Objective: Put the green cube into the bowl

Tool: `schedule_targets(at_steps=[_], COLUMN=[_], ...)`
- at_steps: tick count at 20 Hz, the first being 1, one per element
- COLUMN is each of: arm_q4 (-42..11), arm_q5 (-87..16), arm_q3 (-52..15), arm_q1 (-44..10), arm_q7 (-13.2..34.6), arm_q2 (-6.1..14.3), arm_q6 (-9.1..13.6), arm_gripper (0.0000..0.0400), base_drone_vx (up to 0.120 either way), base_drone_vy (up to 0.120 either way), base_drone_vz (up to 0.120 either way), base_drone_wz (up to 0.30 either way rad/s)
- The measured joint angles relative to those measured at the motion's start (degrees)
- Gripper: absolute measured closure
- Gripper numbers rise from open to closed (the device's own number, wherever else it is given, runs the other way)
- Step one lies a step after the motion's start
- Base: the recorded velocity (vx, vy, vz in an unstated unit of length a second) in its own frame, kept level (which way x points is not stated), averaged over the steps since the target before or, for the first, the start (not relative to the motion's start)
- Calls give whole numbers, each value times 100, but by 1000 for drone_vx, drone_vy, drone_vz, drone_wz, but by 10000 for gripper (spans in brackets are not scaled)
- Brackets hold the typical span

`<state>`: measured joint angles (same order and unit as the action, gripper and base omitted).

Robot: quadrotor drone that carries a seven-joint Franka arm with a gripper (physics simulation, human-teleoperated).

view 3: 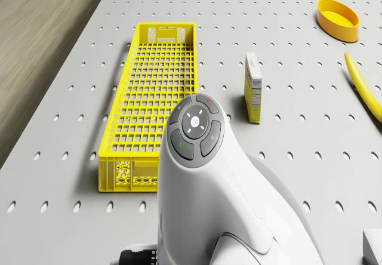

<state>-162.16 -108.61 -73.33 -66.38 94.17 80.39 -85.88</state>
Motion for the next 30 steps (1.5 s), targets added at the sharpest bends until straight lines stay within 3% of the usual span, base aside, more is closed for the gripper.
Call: schedule_targets(at_steps=[30], arm_q4=[18], arm_q5=[136], arm_q3=[-50], arm_q1=[-96], arm_q7=[78], arm_q2=[304], arm_q6=[-282], arm_gripper=[149], base_drone_vx=[120], base_drone_vy=[-120], base_drone_vz=[9], base_drone_wz=[0])
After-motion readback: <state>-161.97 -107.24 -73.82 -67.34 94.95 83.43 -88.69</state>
